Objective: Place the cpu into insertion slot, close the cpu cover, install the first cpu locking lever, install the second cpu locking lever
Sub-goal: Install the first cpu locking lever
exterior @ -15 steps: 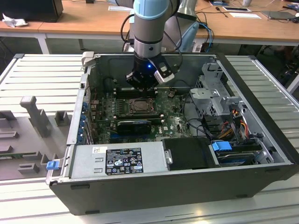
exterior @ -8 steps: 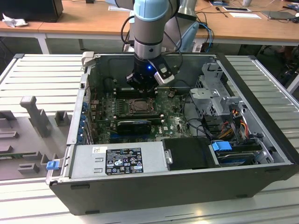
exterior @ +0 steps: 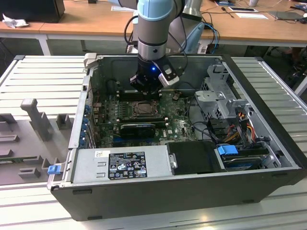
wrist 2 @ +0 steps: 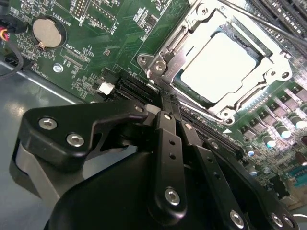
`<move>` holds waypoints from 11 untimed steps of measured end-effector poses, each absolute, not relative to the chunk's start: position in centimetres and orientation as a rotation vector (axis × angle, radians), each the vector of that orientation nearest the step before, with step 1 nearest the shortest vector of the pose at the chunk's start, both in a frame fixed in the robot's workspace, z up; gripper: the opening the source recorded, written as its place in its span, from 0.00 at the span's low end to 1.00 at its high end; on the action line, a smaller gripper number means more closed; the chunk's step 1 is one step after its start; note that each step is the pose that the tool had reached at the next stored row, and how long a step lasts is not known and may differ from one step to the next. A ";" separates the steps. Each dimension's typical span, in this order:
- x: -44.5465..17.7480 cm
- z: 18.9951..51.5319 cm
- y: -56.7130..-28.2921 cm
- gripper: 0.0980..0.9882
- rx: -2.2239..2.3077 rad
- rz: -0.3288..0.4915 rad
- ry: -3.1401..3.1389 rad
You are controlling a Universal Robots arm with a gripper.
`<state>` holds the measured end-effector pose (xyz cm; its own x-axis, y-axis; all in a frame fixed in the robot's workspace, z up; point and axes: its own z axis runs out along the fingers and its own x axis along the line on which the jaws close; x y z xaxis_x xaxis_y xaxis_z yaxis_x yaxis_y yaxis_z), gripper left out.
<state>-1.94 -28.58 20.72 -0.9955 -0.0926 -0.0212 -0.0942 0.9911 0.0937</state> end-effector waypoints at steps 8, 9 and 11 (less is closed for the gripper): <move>-1.9 20.3 -28.6 0.01 -0.147 0.112 3.120; -1.9 20.3 -28.6 0.01 -0.147 0.109 3.121; -1.9 20.2 -28.6 0.01 -0.147 0.108 3.121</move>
